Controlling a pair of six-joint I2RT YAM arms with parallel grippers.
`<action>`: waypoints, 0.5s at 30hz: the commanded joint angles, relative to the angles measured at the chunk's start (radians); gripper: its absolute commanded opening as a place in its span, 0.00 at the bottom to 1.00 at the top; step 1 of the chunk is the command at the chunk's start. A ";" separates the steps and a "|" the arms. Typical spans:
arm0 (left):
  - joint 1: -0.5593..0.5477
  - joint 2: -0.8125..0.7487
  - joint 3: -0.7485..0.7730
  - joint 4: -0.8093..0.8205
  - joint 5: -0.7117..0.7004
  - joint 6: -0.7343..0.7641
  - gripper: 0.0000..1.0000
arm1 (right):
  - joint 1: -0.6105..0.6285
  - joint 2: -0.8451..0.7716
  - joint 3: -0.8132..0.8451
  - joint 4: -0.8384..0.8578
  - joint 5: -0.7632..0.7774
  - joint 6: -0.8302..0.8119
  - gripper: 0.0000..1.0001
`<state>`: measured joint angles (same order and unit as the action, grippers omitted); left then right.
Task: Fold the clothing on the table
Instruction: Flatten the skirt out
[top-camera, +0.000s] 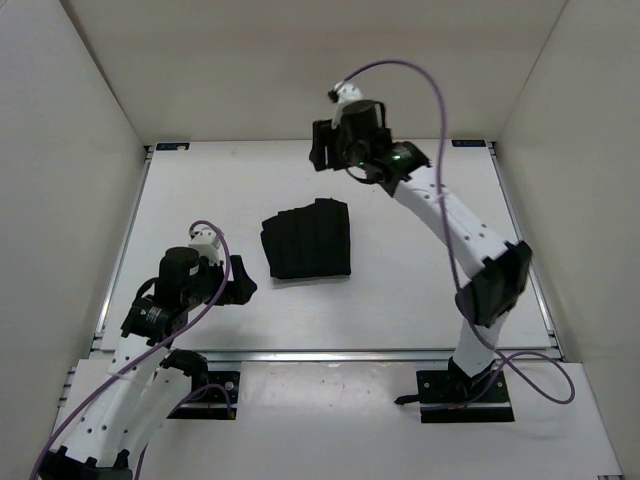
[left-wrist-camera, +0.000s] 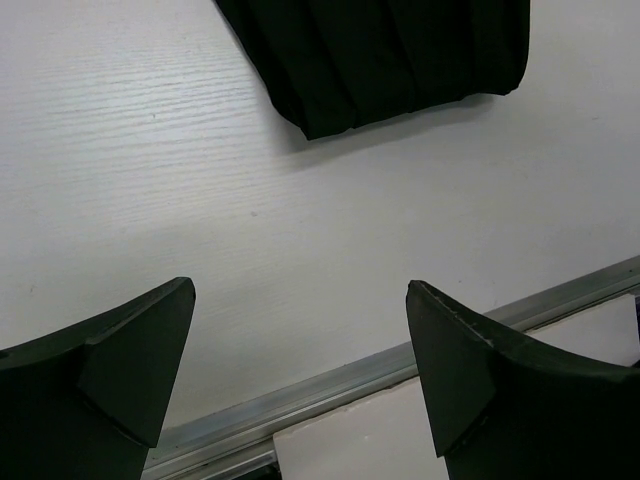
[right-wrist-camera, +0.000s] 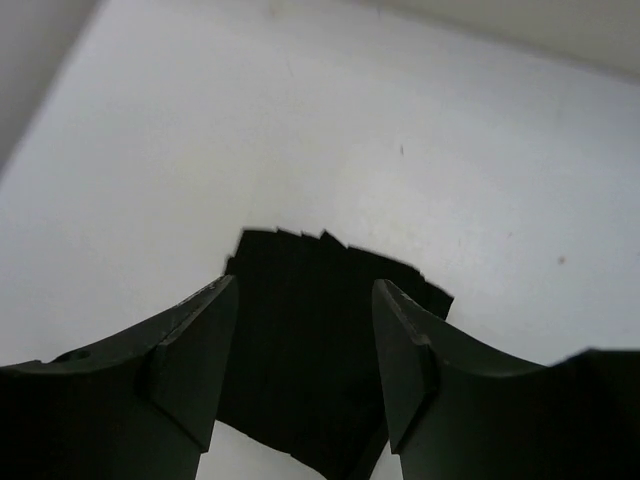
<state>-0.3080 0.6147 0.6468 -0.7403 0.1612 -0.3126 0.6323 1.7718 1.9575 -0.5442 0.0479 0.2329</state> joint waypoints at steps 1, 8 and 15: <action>-0.008 -0.018 0.001 0.018 -0.009 0.003 0.98 | 0.027 0.146 -0.048 -0.056 0.035 0.035 0.53; -0.008 -0.017 0.001 0.016 -0.005 0.004 0.97 | 0.076 0.319 0.038 -0.117 0.207 0.077 0.55; -0.014 -0.023 0.002 0.009 0.001 0.007 0.97 | 0.084 0.567 0.288 -0.343 0.355 0.069 0.60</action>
<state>-0.3145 0.6041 0.6468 -0.7395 0.1616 -0.3122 0.7128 2.2700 2.0937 -0.7719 0.2783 0.2955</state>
